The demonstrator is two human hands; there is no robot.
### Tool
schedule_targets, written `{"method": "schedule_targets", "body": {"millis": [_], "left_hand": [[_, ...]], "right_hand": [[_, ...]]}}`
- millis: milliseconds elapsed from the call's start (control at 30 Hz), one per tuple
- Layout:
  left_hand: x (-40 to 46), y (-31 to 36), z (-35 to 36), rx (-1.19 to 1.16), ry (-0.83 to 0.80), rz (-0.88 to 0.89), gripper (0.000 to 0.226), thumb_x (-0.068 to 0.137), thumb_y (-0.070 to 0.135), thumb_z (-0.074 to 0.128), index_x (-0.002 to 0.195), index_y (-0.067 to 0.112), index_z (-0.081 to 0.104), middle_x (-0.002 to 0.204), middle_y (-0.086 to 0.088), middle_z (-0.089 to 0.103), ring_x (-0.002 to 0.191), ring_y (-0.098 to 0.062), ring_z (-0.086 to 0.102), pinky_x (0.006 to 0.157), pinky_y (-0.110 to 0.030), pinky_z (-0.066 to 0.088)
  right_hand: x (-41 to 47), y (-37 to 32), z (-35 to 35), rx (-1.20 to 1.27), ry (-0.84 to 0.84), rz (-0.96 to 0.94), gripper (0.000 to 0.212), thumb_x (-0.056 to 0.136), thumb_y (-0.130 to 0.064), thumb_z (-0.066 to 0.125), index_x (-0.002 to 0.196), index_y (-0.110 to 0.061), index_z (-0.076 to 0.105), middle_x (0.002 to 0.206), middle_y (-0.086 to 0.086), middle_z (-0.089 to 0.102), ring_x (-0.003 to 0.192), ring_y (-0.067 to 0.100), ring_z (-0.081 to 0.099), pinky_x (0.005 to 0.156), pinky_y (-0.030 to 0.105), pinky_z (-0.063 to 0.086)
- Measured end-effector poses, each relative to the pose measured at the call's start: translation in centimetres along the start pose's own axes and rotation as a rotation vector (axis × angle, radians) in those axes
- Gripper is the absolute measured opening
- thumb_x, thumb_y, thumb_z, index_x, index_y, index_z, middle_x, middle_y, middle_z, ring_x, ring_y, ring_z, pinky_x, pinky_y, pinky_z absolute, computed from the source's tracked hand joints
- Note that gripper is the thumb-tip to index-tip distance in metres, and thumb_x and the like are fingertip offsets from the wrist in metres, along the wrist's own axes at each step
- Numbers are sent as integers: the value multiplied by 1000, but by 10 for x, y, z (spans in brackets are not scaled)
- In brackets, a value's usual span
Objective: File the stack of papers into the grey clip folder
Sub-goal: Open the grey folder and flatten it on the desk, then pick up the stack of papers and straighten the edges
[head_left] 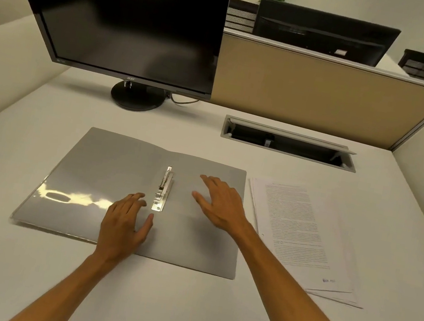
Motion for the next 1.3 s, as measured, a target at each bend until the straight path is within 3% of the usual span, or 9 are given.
{"method": "schedule_targets", "body": {"millis": [333, 533, 733, 967, 1133, 1300], "left_hand": [[19, 140, 43, -110, -41, 103, 42, 84, 44, 51, 109, 12, 62, 120, -7, 66, 114, -25, 60, 94, -36, 48], [18, 171, 72, -171, -158, -10, 51, 83, 52, 47, 115, 14, 62, 122, -6, 65, 110, -25, 62, 93, -37, 48], [13, 205, 100, -249, -326, -160, 60, 86, 53, 52, 134, 18, 47, 140, -4, 51, 126, -24, 49, 105, -38, 39], [7, 246, 123, -178, -429, -176, 73, 87, 53, 52, 145, 15, 28, 150, -5, 37, 137, -25, 35, 111, -41, 30], [7, 258, 135, -68, -429, -207, 85, 84, 61, 48, 147, 11, 21, 151, -9, 33, 139, -28, 30, 113, -43, 24], [4, 265, 143, -65, -428, -230, 92, 79, 66, 52, 147, 14, 19, 153, -9, 29, 141, -28, 25, 115, -47, 23]], "right_hand": [[-70, 102, -48, -21, 88, 145, 60, 95, -55, 37, 147, -27, 30, 154, 1, 34, 139, 26, 36, 113, 46, 27], [-94, 147, -58, -25, 136, 219, 59, 93, -54, 43, 145, -28, 35, 151, -1, 39, 136, 22, 41, 110, 44, 33], [-131, 203, -72, -29, 149, 325, 60, 94, -52, 44, 146, -24, 33, 152, 1, 37, 137, 21, 39, 109, 41, 33], [-165, 256, -83, -66, 189, 513, 62, 93, -49, 45, 145, -17, 34, 151, 6, 36, 134, 26, 40, 108, 43, 35], [-181, 277, -88, -68, 225, 719, 64, 89, -53, 48, 133, -7, 45, 136, 13, 49, 120, 31, 49, 96, 42, 41], [-185, 284, -86, -108, 226, 772, 61, 84, -61, 51, 109, -5, 59, 117, 11, 54, 105, 30, 53, 82, 38, 43]]}}
Point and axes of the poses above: each hand's wrist, its own x-axis towards the middle knuckle, its own z-axis out of the palm, y = z × x, the point moved 5 cm from there along x, towards the middle knuckle
